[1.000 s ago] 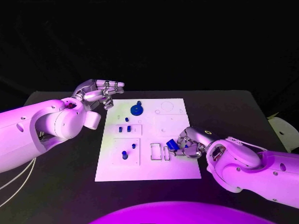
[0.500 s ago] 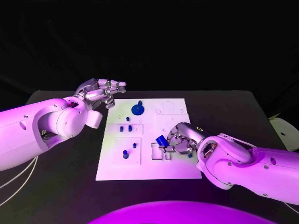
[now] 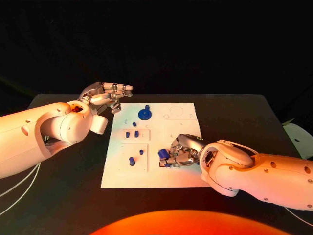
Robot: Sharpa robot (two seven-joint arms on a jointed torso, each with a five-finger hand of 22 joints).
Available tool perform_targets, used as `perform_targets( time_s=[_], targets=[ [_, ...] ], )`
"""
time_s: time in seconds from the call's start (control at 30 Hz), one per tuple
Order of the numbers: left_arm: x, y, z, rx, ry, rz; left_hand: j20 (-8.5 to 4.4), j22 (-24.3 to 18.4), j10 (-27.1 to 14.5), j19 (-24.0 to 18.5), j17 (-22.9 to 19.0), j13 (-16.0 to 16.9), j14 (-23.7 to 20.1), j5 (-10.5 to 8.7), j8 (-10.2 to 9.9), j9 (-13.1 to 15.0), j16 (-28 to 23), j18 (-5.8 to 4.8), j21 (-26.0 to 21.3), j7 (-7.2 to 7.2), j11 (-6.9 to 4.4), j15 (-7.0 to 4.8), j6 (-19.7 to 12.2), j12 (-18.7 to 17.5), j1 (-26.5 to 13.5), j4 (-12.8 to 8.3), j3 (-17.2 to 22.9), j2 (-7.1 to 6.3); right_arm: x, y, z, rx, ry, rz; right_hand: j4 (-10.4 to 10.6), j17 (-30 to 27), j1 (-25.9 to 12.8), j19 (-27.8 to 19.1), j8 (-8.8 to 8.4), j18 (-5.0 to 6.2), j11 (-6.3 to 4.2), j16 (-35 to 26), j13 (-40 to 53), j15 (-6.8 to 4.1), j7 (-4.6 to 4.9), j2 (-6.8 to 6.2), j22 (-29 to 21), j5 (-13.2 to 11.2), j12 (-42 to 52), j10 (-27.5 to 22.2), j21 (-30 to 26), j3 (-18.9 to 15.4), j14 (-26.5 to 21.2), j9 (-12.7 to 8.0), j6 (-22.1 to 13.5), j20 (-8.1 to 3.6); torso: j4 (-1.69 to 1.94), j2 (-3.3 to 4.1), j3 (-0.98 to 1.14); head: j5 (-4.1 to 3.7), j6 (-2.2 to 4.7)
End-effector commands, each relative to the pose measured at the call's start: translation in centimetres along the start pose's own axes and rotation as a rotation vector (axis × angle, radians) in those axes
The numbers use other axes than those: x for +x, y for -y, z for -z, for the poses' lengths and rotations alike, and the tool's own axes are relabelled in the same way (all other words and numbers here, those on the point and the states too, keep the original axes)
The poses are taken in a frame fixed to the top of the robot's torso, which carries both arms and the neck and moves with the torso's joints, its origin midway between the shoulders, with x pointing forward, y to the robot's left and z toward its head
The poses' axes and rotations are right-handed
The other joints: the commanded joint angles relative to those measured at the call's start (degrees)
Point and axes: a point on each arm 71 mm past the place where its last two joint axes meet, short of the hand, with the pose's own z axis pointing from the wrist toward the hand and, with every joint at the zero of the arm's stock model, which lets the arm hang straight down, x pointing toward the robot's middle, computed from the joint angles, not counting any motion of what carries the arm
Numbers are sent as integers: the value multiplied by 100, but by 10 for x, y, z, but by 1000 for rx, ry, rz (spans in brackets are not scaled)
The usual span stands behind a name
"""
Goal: Assemble the parts on the task board
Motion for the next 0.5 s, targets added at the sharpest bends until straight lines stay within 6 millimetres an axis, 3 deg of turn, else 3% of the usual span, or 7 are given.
perform_targets(
  time_s=[0.03, 0.23, 0.4, 0.5],
  targets=[
    [3, 1, 0, 5, -22, 10, 15, -5, -33, 2, -7, 8, -30, 13, 23, -6, 14, 117, -23, -32, -17, 29, 13, 36, -47, 18, -3, -17, 4, 0, -1, 7, -54, 24, 5, 1211, -65, 163, -16, -78, -10, 10, 458, -28, -43, 10, 1122, -38, -47, -24, -19, -35, 533, 11, 60, -34, 1, 1, 2, 3, -1],
    [3, 1, 0, 5, -25, 10, 15, -5, -33, 2, -7, 8, -30, 13, 23, -6, 14, 117, -23, -32, -17, 29, 13, 36, -47, 18, -3, -17, 4, -1, -1, 10, -40, 34, 3, 1206, -208, 162, 15, -76, -32, 7, 499, -46, -71, 42, 1125, -123, -22, 9, -35, -141, 532, 69, 122, -47, 2, -1, 2, 6, 0],
    [3, 1, 0, 5, -29, 11, 15, -5, -33, 2, -7, 8, -30, 13, 23, -6, 14, 117, -23, -32, -17, 29, 13, 36, -47, 18, -3, -17, 1, -1, -1, 13, 2, 60, 5, 1206, -551, 163, 31, -75, -41, 6, 501, -56, -79, 30, 1130, -828, -40, 14, -52, -356, 532, 141, 137, -61, 7, 0, -3, -3, 2],
    [3, 1, 0, 4, -30, 11, 15, -8, -40, 0, -13, 7, -34, 13, 25, -6, 12, 118, -27, -33, -17, 29, 12, 36, -46, 17, -5, -20, 0, 0, -1, 15, 14, 71, 10, 1211, -694, 166, 33, -76, -40, 8, 503, -56, -79, 2, 1135, -1031, -46, 16, -51, -417, 533, 172, 135, -62, 6, -1, -2, -3, 2]
  ],
)
